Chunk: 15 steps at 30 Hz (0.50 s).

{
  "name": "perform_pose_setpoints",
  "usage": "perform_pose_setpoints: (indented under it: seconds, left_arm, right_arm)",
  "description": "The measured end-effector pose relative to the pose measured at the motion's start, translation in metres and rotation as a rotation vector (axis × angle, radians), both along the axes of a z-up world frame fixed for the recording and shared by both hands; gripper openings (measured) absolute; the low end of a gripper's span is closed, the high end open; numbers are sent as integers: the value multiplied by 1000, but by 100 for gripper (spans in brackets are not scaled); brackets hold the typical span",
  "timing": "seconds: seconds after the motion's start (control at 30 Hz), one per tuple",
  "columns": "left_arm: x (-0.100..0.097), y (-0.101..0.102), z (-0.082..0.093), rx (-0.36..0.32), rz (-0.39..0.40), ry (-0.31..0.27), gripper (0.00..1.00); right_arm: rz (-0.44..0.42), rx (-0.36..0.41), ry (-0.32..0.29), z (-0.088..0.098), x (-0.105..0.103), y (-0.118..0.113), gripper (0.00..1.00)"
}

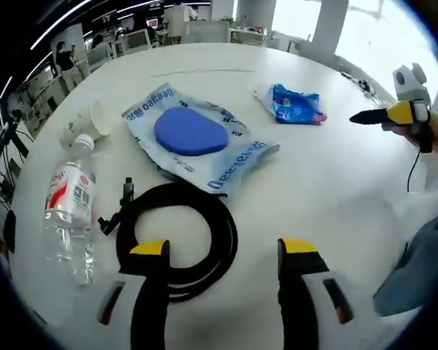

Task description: Arrange the tabletop items into an orderly group along one side of the table until the central work area is clear of visible clutter.

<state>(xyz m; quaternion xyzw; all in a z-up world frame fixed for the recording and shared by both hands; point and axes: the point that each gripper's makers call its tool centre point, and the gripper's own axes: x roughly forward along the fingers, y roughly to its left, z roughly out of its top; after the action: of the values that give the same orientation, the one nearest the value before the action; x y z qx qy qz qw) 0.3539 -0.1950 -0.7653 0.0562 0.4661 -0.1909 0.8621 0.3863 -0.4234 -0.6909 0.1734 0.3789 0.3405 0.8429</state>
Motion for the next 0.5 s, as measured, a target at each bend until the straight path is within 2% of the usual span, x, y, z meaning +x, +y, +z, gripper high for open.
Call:
perform_pose_setpoints:
  seconds: [0.17,0.27,0.43,0.5]
  left_arm:
    - [3,4,1,20,-2,-17,51]
    - [4,10,0,80,-24,-43,44]
    - [6,11,0,57,1,-68,41]
    - [6,10,1,54,-3,-76,36]
  right_arm:
    - [-12,3,8,0,-3,-4,80]
    - [-14,9,11,0,-4,-4,79]
    - [-6,9,13,0,-5,-2,75]
    - [-4,13,14,1,-6,-1,74]
